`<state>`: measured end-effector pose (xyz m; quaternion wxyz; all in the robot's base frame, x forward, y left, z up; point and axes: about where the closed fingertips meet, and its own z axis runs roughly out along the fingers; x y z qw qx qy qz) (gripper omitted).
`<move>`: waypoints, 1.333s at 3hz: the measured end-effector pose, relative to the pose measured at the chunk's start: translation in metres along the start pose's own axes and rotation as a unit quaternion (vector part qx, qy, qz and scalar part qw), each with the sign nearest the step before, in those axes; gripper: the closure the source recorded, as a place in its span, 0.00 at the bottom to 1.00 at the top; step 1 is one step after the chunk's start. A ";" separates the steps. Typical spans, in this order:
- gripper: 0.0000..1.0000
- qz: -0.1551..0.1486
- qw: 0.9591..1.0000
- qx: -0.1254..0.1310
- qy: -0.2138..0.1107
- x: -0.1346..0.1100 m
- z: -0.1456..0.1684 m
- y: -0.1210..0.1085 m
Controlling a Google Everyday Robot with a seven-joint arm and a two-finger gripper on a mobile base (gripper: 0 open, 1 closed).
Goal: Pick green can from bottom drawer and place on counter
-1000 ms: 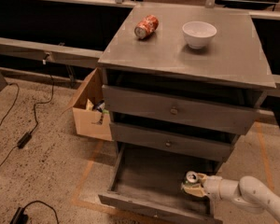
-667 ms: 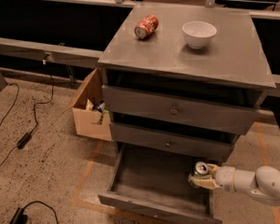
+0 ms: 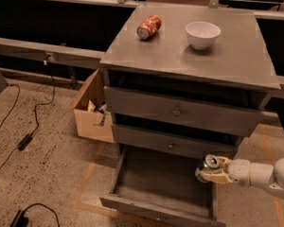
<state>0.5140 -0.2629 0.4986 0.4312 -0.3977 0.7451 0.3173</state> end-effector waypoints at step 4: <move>1.00 -0.050 0.999 -0.005 0.019 -0.180 -0.070 0.041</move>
Offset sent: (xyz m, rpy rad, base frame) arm -0.0146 0.0111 0.1402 -0.1160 -0.0578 0.0119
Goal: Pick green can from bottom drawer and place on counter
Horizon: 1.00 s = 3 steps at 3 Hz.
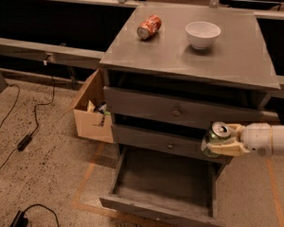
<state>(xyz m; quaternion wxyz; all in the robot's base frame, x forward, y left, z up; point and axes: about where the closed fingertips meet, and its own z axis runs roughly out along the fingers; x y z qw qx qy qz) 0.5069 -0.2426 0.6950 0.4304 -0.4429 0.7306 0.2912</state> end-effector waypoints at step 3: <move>1.00 -0.014 0.999 -0.002 -0.033 -0.097 -0.039 -0.012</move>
Offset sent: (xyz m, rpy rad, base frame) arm 0.0095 0.0078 0.0681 0.0135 -0.0157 0.0382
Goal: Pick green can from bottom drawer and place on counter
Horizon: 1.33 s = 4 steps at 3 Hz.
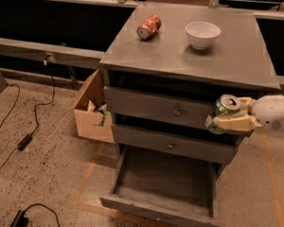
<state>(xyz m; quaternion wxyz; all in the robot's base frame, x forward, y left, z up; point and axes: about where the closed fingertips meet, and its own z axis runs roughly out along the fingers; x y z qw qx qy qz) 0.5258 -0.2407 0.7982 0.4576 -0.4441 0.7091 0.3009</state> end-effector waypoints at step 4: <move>1.00 0.073 0.995 0.060 0.036 -0.068 -0.066 -0.126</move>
Offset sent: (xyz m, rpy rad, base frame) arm 0.0413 -0.0748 0.1691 0.0173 0.0059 -0.1141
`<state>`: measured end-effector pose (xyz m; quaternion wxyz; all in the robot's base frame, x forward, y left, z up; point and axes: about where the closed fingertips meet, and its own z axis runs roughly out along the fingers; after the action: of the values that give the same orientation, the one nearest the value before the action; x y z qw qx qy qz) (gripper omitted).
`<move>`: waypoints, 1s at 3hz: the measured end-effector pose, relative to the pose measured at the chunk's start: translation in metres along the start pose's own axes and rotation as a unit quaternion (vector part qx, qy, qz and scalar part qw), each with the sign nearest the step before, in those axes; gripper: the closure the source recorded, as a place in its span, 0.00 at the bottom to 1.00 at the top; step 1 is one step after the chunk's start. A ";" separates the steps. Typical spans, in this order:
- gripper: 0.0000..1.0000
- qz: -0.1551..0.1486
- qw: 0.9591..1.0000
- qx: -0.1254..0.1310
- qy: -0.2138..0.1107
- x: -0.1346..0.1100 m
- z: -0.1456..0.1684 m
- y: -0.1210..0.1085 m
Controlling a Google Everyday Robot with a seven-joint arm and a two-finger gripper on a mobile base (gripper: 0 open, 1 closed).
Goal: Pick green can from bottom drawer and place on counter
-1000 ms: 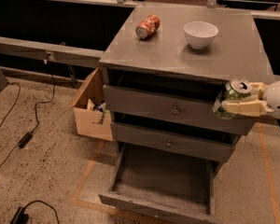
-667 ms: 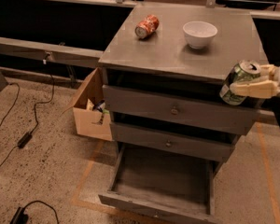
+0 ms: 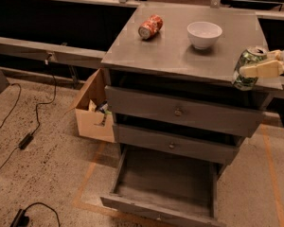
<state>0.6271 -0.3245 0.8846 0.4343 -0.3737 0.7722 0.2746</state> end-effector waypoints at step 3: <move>0.75 -0.047 0.994 0.091 -0.046 -0.061 0.019 -0.095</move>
Offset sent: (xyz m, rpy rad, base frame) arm 0.1478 -0.0714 0.0998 -0.0041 -0.3157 -0.1767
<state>0.7340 -0.3440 0.9194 0.5138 -0.3557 0.7549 0.1991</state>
